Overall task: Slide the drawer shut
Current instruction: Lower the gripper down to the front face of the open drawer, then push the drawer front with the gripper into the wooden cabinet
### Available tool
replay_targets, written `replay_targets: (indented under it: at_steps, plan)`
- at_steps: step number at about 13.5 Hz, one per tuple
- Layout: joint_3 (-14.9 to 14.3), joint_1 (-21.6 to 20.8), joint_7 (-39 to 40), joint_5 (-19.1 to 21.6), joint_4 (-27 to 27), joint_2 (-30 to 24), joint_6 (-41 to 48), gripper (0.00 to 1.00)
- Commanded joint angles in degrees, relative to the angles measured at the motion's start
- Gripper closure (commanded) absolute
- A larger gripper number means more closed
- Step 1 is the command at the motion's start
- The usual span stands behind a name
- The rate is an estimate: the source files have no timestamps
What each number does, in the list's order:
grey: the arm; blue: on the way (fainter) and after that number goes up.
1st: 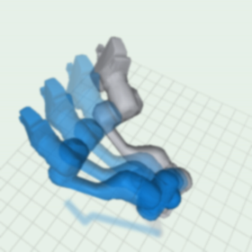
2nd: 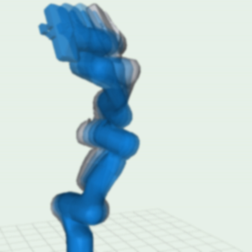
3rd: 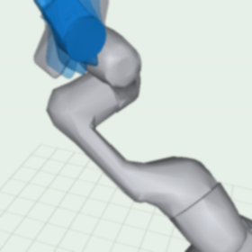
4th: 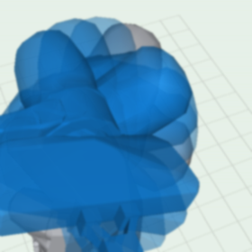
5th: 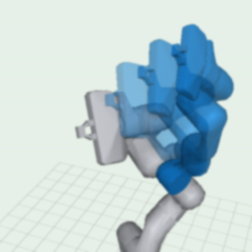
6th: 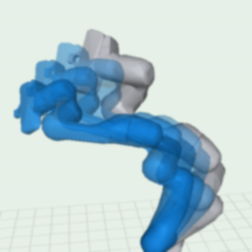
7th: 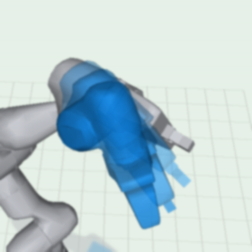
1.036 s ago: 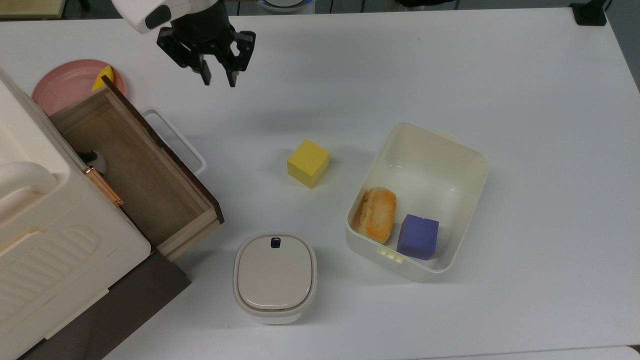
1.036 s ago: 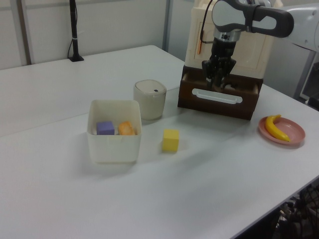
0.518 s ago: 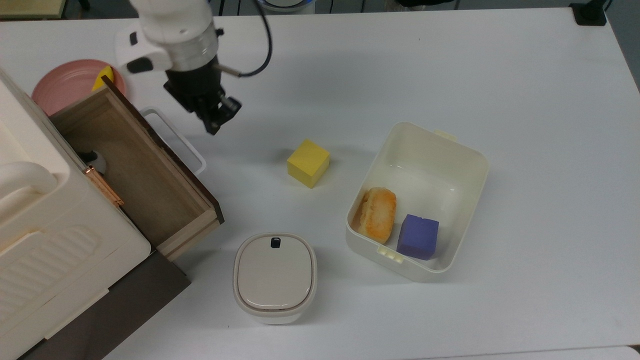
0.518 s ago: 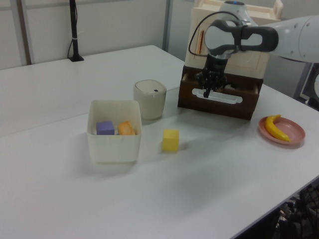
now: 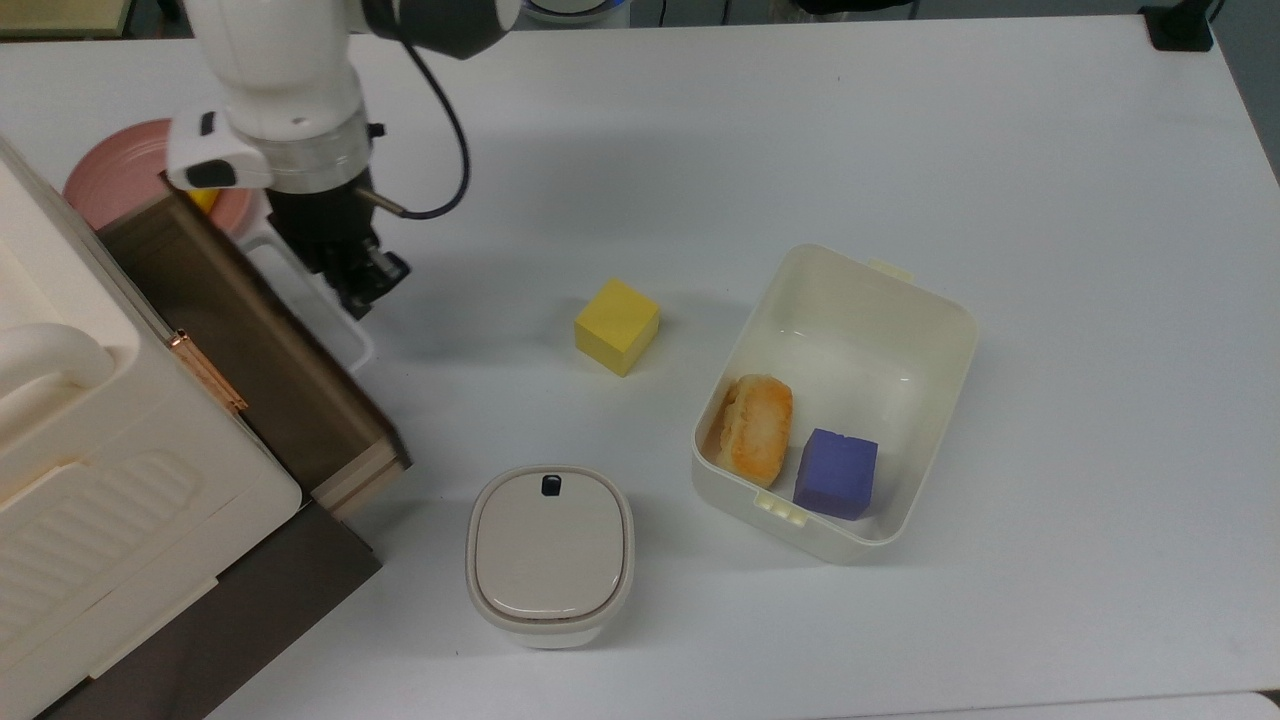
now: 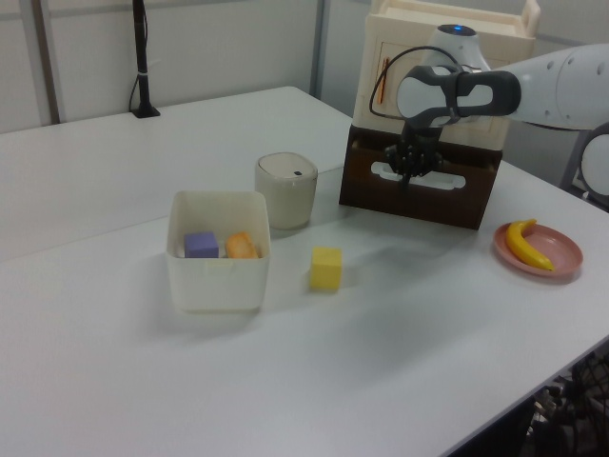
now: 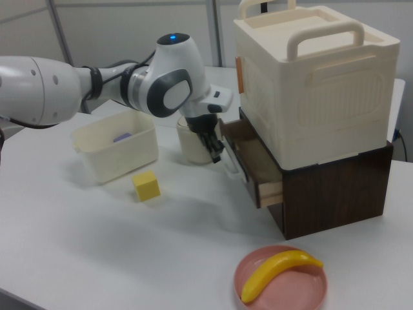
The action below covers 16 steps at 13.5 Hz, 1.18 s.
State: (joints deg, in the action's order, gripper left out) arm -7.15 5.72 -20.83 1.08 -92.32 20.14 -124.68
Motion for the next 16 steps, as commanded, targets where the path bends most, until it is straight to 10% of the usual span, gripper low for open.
replay_targets:
  at_steps: [1,10,16]
  plan:
    - [-2.3,0.3,-1.5,-0.8,-0.1,1.1,-8.4,0.94]
    - [-3.3,0.9,-0.4,-1.3,1.2,1.8,-16.3,0.90]
    - [4.8,0.3,11.1,-0.6,-0.1,-8.4,15.2,0.61]
